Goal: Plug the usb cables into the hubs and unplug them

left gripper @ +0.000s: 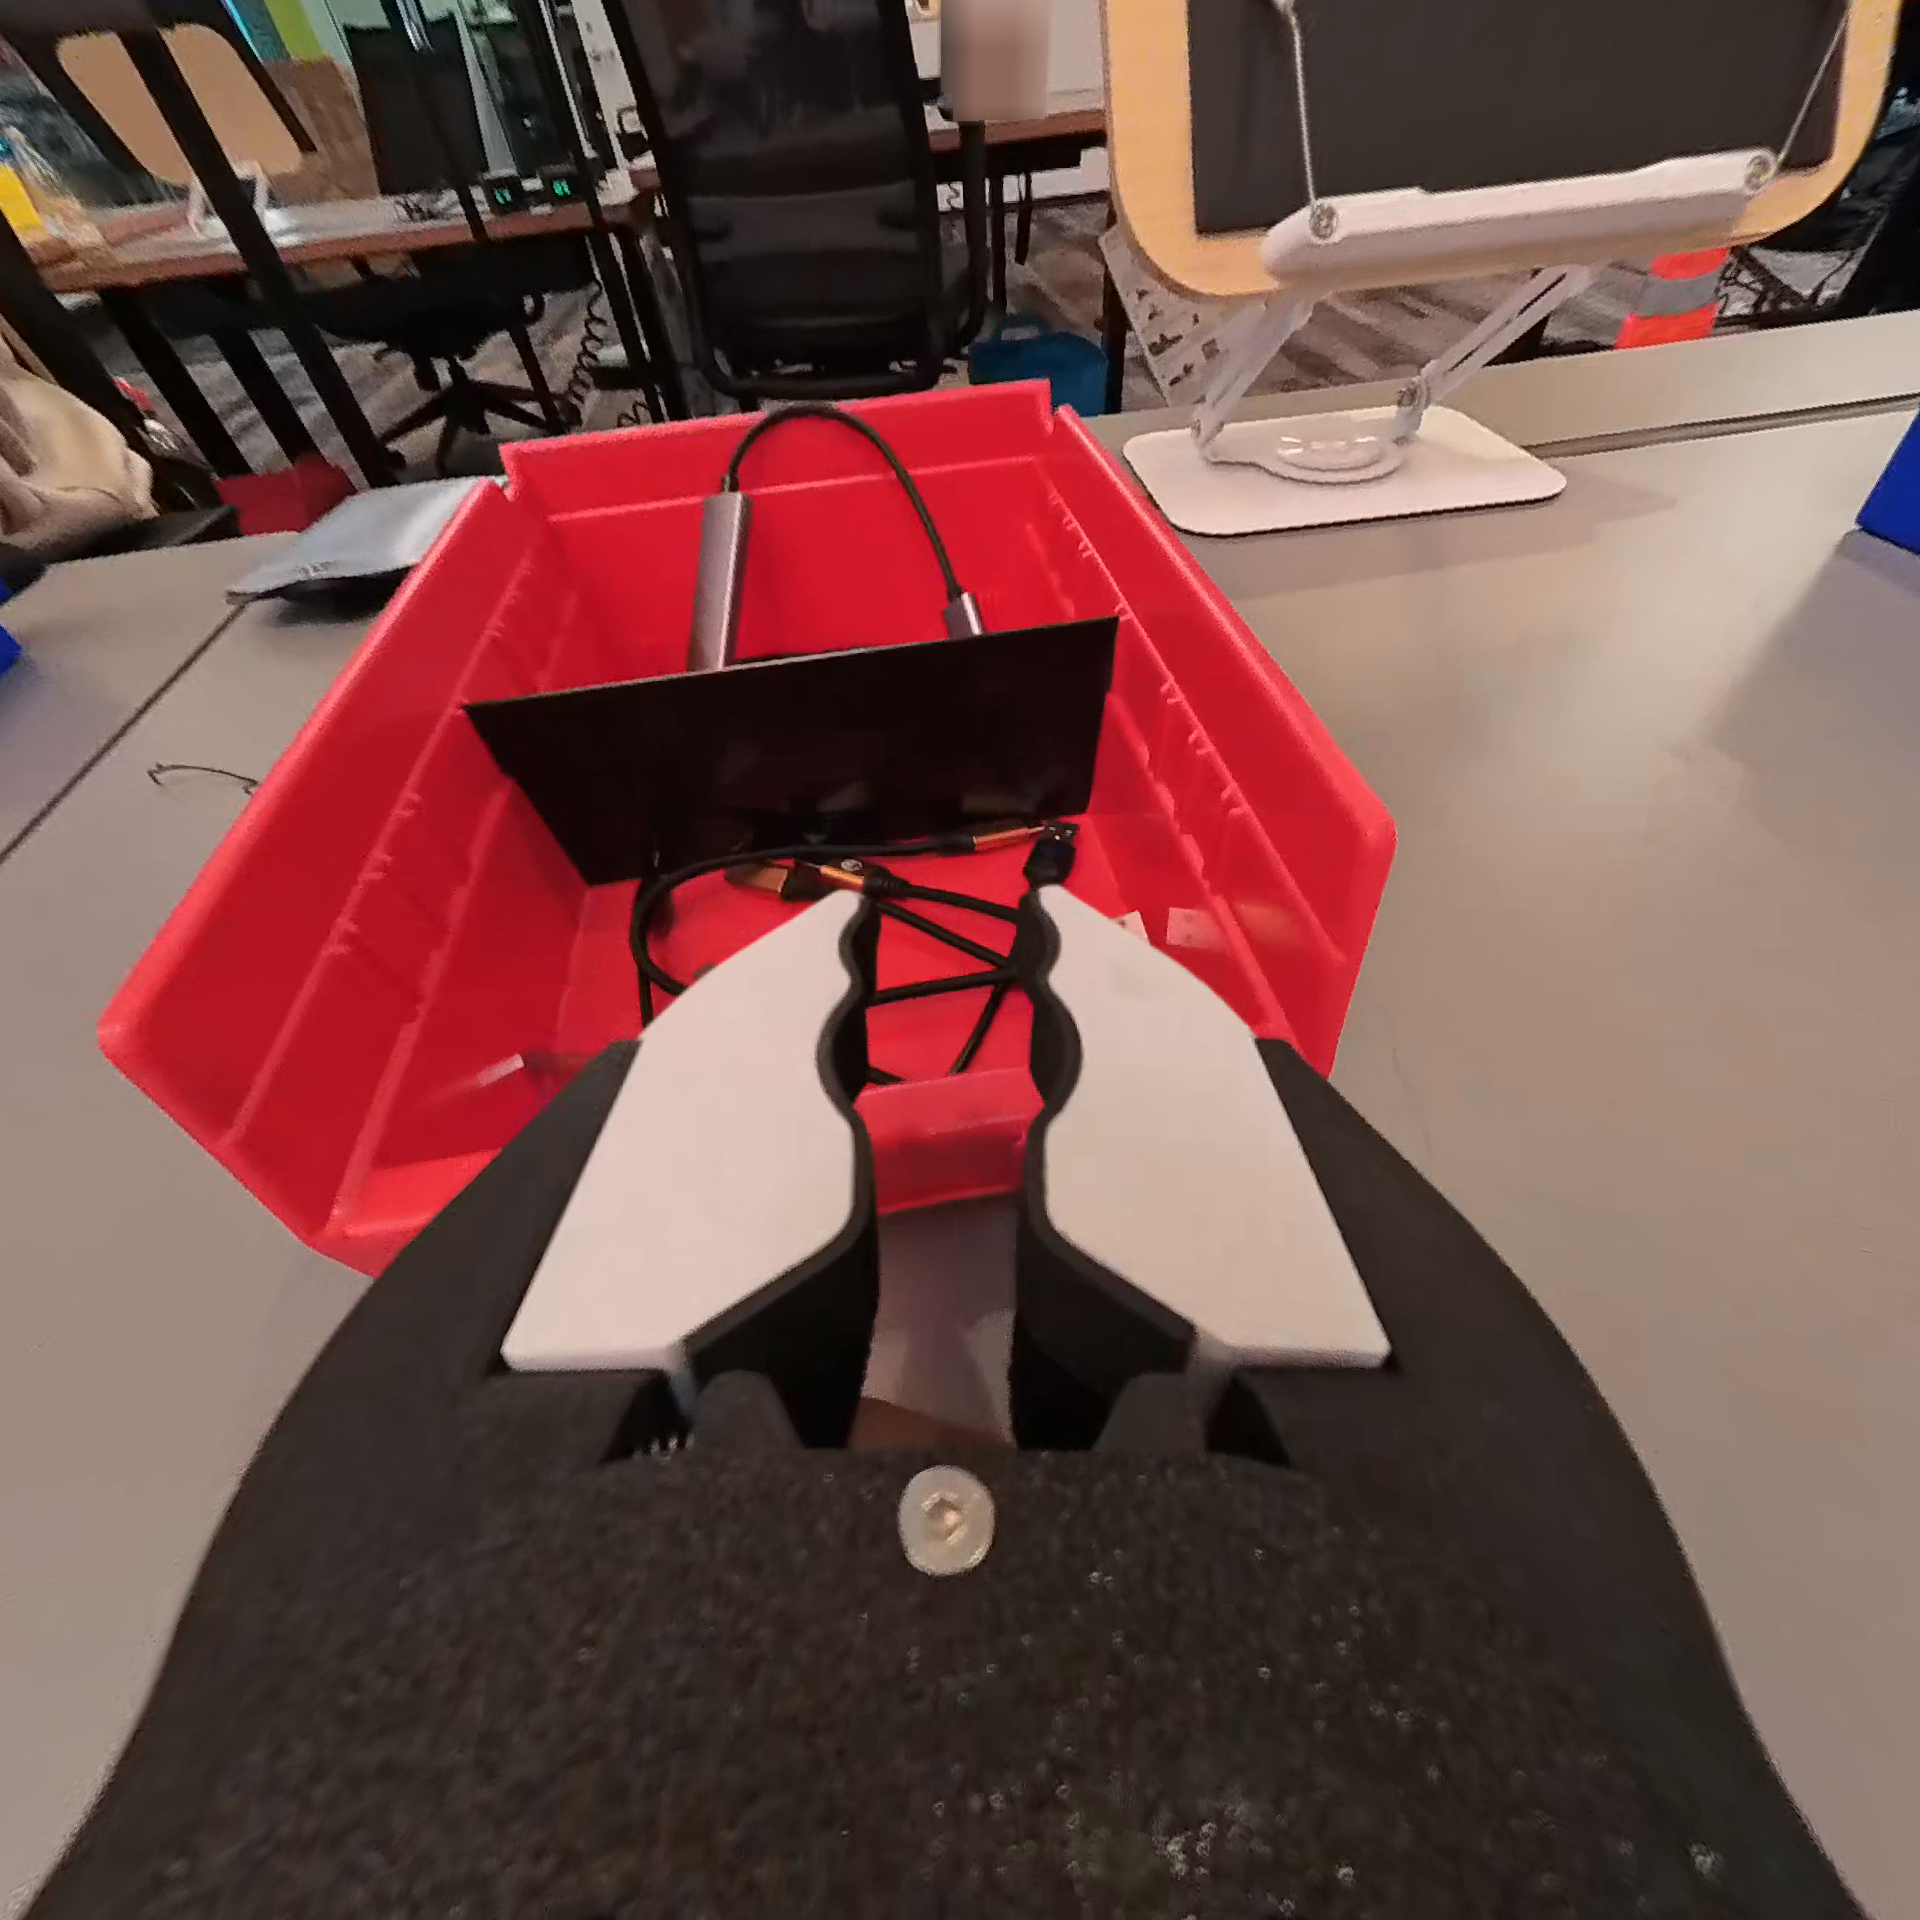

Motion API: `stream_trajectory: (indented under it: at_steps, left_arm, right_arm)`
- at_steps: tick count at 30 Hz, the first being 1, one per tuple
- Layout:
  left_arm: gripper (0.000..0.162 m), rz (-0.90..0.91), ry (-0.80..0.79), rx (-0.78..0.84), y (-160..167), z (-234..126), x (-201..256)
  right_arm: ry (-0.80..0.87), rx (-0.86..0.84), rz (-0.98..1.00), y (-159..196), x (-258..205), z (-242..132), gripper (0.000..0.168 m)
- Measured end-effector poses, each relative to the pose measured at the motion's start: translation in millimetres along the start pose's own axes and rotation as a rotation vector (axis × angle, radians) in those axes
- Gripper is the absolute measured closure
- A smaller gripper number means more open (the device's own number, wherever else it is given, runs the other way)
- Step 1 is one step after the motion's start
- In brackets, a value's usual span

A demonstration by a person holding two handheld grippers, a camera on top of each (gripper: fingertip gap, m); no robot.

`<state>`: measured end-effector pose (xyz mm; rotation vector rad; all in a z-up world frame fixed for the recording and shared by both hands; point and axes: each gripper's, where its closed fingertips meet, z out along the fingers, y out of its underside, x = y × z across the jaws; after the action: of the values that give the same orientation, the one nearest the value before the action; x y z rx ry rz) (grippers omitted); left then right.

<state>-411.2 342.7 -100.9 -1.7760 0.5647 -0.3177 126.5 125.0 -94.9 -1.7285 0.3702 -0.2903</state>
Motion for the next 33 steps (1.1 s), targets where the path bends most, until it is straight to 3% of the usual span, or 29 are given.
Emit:
stream_trajectory:
  at_steps: [5, 10, 14, 16, 21, 30, 33]
  left_arm:
    - [0.136, 0.029, -0.016, -0.018, 2.2, -1.1, -1.9]
    - [0.136, 0.022, -0.019, -0.066, 11.2, 2.6, -2.2]
    - [0.136, 0.052, -0.028, -0.077, 12.9, 2.1, -4.5]
    - [0.136, 0.053, -0.024, -0.084, 14.3, 2.5, -5.1]
    - [0.136, 0.072, 0.035, -0.139, 24.6, 9.6, 2.0]
    - [0.138, 0.112, 0.091, -0.190, 30.2, 11.9, 14.1]
    - [0.140, 0.065, 0.187, -0.234, 30.6, 12.1, 25.4]
  right_arm:
    - [-0.009, 0.009, -0.049, 0.0, -13.4, -7.6, 0.138]
    - [-0.128, -0.008, 0.106, 4.5, -40.7, -12.4, 0.141]
    - [-0.110, 0.039, -0.065, -4.7, -58.5, -19.0, 0.142]
    - [-0.193, 0.047, -0.014, -6.3, -80.6, -23.3, 0.142]
    - [-0.369, -0.006, 0.139, 2.6, -124.8, -30.1, 0.143]
    - [-0.425, 0.025, 0.137, -4.0, -139.2, -37.1, 0.144]
    - [-0.450, -0.017, 0.117, 4.9, -147.8, -34.4, 0.144]
